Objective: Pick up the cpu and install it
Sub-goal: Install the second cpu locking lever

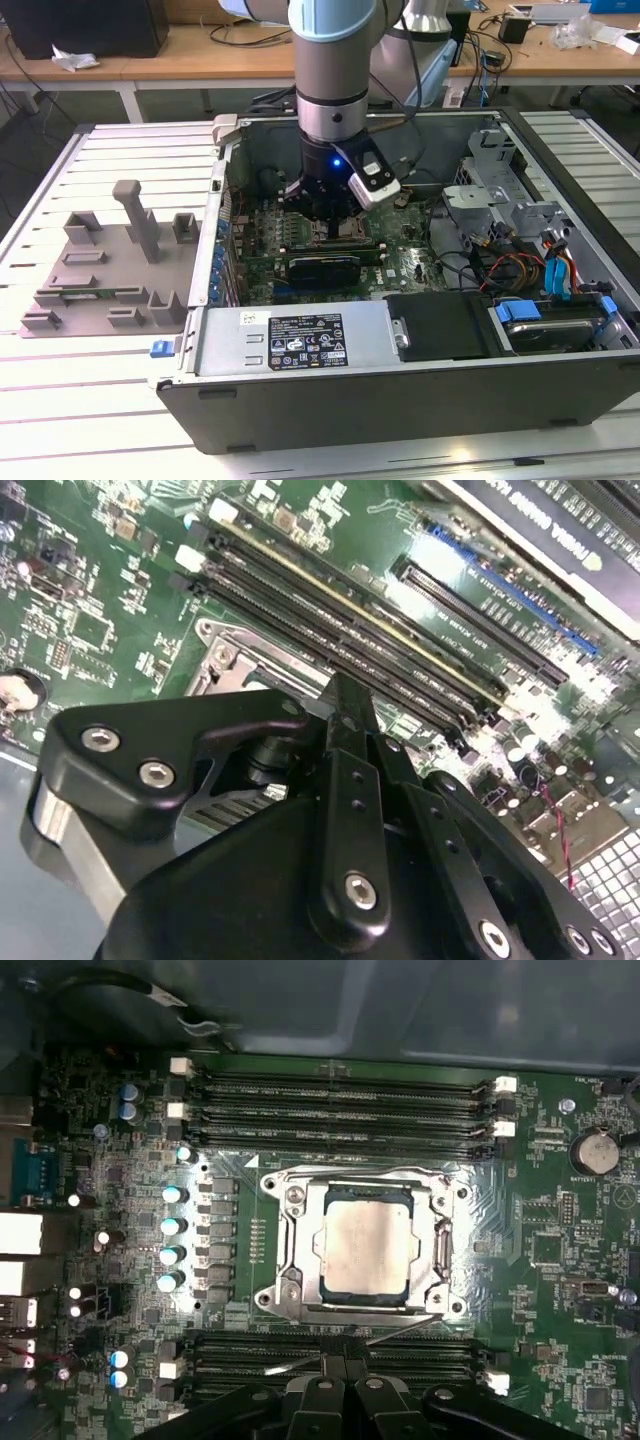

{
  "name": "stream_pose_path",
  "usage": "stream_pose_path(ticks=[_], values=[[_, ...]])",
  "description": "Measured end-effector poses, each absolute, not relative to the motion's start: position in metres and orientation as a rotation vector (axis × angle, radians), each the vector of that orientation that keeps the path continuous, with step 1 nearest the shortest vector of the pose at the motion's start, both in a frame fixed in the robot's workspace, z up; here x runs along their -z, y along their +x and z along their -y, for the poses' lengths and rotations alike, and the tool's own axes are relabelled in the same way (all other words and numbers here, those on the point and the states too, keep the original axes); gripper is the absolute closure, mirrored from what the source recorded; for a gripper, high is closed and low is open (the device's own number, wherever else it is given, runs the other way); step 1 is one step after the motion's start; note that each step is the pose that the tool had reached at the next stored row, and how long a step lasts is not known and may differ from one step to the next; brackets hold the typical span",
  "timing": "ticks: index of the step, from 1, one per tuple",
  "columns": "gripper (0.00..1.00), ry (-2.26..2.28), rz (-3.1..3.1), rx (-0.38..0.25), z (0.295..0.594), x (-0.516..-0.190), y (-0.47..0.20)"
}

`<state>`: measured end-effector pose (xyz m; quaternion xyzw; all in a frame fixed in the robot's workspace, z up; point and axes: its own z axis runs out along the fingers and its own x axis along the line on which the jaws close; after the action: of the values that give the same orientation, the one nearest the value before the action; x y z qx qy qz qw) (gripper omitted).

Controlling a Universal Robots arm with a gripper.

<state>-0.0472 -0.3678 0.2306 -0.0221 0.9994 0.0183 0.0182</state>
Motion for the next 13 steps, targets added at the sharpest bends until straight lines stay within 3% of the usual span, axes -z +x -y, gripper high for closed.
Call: stream_pose_path(ticks=[3,13], values=[[0.89,-0.072,-3.101,-0.125,0.373,-0.229,-0.052],[0.89,-0.091,-3.096,-0.199,0.388,-0.225,-0.062]])
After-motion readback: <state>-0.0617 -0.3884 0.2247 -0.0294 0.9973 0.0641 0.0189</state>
